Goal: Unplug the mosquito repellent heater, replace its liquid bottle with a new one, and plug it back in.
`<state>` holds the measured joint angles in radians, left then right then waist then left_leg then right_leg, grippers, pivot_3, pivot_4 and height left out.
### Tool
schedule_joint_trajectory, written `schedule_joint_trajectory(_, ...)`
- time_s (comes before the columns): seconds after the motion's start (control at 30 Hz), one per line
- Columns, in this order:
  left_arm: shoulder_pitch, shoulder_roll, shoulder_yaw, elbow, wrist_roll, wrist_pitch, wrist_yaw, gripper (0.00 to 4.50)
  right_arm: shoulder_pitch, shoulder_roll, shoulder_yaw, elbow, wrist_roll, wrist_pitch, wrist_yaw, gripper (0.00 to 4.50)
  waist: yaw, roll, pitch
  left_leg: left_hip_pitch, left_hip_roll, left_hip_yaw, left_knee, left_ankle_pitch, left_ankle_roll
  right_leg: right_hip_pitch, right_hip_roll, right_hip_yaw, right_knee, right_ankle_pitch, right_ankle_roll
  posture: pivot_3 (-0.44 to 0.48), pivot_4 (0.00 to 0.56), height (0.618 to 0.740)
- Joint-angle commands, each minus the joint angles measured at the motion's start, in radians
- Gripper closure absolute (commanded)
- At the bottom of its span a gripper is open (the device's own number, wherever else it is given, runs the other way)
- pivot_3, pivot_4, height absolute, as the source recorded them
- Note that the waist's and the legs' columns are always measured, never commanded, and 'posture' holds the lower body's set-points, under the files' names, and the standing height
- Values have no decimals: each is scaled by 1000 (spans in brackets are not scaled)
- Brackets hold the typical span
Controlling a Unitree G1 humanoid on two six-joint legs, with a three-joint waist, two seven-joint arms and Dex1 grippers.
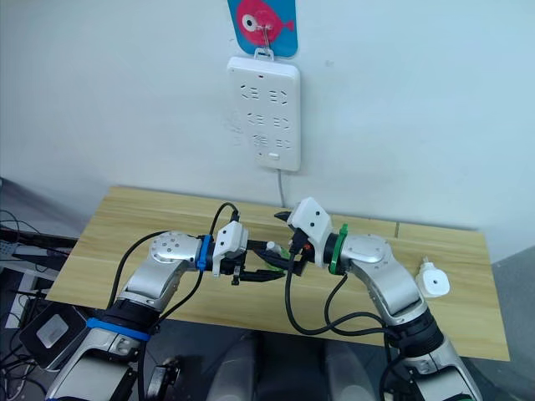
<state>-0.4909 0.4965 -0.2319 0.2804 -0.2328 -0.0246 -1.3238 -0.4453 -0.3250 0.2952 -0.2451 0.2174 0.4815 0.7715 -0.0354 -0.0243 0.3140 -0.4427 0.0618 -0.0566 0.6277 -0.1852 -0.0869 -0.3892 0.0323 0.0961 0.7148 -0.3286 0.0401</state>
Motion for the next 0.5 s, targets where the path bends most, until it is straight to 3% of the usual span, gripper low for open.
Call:
schedule_joint_trajectory(0.03,-6,1,2,-21,-5,-15,-17,2270,1,-69,-76,-17,35,-14,45,74,1,0,0,0,0,0,0,0,0,0,0,0,0,0,0,-19,264,740)
schedule_joint_trajectory(0.27,-9,5,10,-4,-4,-24,-22,2270,16,-256,-175,-88,208,85,211,74,2,0,0,0,0,0,1,0,0,1,0,0,0,0,0,-26,267,740)
schedule_joint_trajectory(0.43,-21,-2,8,5,-1,-25,-23,2270,-21,-184,-140,-122,264,157,162,74,-19,0,0,1,1,0,0,0,0,0,2,0,1,0,0,-33,266,740)
schedule_joint_trajectory(0.5,-26,-5,7,7,0,-25,-25,2270,-39,-128,-127,-132,294,195,129,452,-23,0,0,0,1,0,0,0,0,0,1,0,1,0,0,-33,266,740)
